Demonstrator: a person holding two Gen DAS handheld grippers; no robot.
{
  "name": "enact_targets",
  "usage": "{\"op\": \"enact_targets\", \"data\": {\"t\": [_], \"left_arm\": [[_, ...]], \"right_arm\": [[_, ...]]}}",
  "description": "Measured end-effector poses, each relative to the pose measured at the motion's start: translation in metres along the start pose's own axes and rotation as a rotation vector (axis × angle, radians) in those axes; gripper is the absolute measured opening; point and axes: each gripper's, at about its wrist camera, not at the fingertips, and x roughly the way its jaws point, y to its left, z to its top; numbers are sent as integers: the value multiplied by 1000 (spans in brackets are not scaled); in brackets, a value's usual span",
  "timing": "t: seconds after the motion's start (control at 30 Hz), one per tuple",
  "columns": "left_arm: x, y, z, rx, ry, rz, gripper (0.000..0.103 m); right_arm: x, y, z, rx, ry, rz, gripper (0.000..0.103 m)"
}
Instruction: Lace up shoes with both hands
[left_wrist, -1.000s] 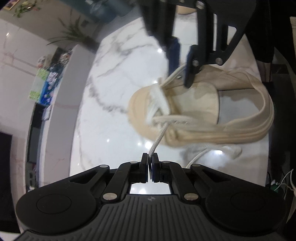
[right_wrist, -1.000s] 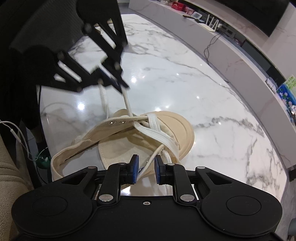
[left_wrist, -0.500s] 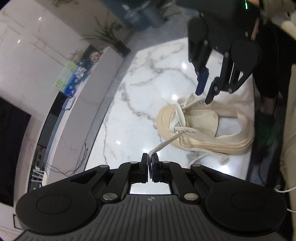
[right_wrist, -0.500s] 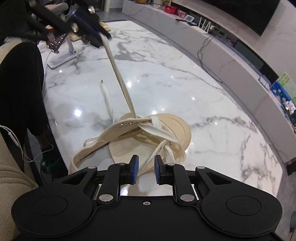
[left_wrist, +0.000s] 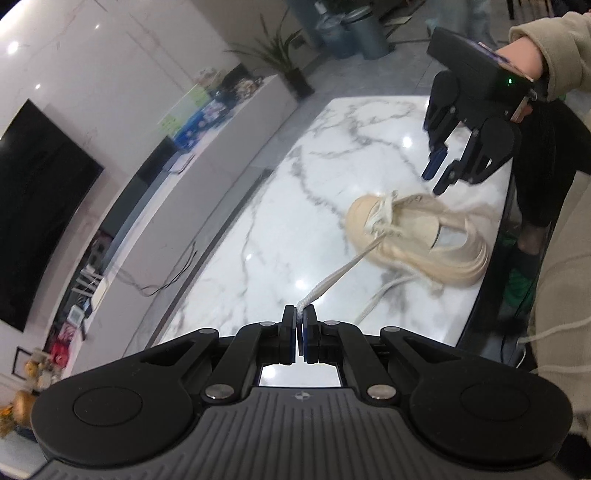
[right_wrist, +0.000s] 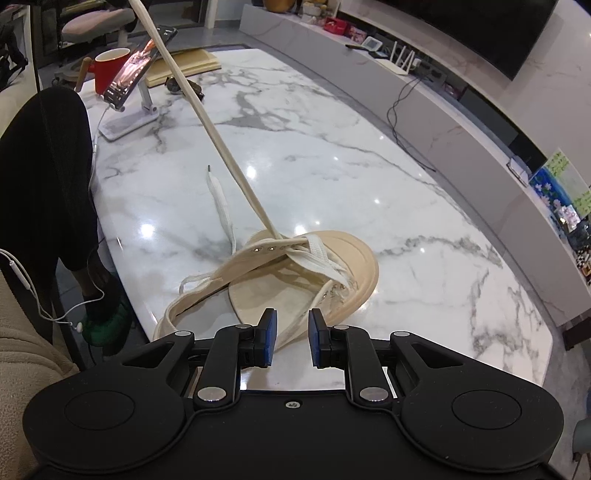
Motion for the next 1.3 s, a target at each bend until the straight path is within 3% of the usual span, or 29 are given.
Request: {"op": "enact_targets", "data": {"t": [0.27, 0.57, 0.9, 1.2, 1.3], "left_arm": [[-13, 13, -15, -43, 36, 65, 2], [14, 6, -21, -49, 47, -3, 2], [92, -11, -17, -76, 64, -138, 2], [160, -25, -28, -131, 146, -229, 3], [177, -25, -35, -191, 183, -254, 3]], "right_arm": [[-2, -2, -5, 5, 3, 4, 16], [3, 0, -2, -2, 2, 24, 16], [15, -7, -4, 30, 16, 44, 16], [32, -14, -10, 71, 18, 41, 16], [35, -15, -13, 90, 5, 49, 16]]}}
